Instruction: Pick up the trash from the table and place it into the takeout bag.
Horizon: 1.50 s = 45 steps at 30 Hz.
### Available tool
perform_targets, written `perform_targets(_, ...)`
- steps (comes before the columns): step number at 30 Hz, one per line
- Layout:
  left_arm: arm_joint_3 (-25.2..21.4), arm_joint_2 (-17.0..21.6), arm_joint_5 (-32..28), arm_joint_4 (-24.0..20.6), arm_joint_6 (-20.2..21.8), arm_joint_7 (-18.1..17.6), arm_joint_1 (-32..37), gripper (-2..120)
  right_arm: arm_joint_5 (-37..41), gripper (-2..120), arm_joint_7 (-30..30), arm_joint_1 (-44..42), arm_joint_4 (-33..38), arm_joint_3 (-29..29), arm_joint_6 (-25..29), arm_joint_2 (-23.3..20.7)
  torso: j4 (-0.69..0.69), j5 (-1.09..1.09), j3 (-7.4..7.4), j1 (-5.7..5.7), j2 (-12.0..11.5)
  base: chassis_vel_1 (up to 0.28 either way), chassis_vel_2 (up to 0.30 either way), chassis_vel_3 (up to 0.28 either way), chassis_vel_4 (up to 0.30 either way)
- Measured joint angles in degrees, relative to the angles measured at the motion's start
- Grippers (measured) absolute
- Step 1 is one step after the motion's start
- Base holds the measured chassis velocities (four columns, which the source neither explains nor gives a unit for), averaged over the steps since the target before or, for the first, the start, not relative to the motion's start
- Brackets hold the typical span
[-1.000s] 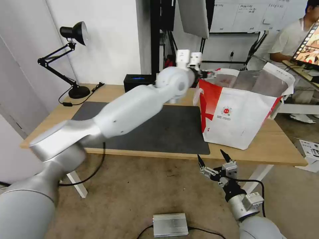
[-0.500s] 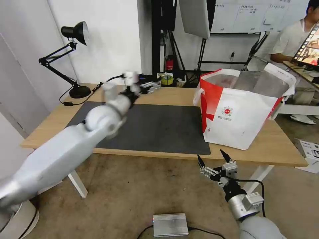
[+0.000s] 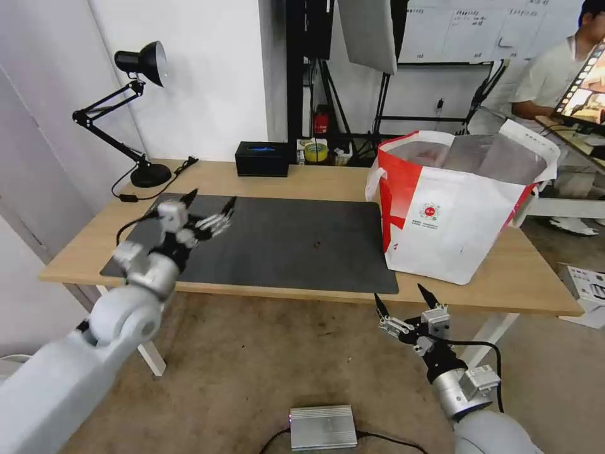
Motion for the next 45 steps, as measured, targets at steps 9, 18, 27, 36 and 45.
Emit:
perform_targets(9, -5.53, -6.28, 6.48, 0.05, -3.4, 1.51, 10.1, 100, 0.0, 100, 0.0, 0.0, 0.0, 0.0, 0.0, 0.0, -0.01, -0.01, 0.0, 0.01, 0.0, 0.0, 0.0, 0.0, 0.0)
perform_targets(18, -8.74, -9.17, 8.49, 2.74, -8.38, 3.91, 17.82, 100, 0.0, 100, 0.0, 0.0, 0.0, 0.0, 0.0, 0.0, -0.01, -0.01, 0.01, 0.01, 0.0, 0.0, 0.0, 0.0, 0.0)
perform_targets(27, -10.82, -9.64, 8.64, 3.74, -10.4, 4.4, 20.6, 100, 0.0, 100, 0.0, 0.0, 0.0, 0.0, 0.0, 0.0, -0.01, -0.01, 0.01, 0.01, 0.0, 0.0, 0.0, 0.0, 0.0)
perform_targets(36, -10.72, -10.73, 8.79, 3.48, -11.0, 4.54, 21.89, 100, 0.0, 100, 0.0, 0.0, 0.0, 0.0, 0.0, 0.0, -0.01, -0.01, 0.01, 0.01, 0.0, 0.0, 0.0, 0.0, 0.0)
perform_targets(45, -10.6, -10.74, 8.65, 3.42, -11.0, 4.52, 21.8, 100, 0.0, 100, 0.0, 0.0, 0.0, 0.0, 0.0, 0.0, -0.01, -0.01, 0.01, 0.01, 0.0, 0.0, 0.0, 0.0, 0.0)
